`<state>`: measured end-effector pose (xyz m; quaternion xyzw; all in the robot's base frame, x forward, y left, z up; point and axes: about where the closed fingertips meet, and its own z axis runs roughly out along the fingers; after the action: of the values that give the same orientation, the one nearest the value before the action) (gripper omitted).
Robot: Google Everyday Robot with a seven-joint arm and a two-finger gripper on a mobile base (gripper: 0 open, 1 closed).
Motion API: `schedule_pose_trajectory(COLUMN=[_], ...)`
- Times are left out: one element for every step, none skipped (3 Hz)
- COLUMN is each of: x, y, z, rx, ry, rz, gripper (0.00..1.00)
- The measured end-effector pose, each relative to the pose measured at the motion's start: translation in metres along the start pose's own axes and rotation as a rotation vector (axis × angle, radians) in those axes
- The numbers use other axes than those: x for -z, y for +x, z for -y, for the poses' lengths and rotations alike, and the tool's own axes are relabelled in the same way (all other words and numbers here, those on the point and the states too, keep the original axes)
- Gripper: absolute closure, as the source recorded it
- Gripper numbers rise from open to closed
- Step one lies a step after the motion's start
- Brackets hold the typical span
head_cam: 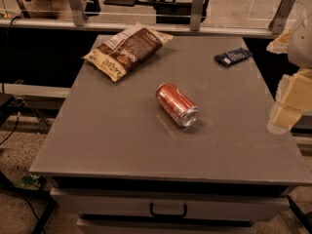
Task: Place coke can upright
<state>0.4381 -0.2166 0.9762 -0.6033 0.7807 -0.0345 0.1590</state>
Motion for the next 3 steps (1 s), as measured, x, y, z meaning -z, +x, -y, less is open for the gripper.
schedule_pose_trajectory(x=[0.000, -0.005, -0.022], y=[0.000, -0.012, -0.037], z=[0.000, -0.001, -0.003], rx=[0.000, 0.002, -0.004], ry=[0.000, -0.015, -0.061], rz=[0.000, -0.008, -0.021], gripper=[0.00, 0.00, 0.00])
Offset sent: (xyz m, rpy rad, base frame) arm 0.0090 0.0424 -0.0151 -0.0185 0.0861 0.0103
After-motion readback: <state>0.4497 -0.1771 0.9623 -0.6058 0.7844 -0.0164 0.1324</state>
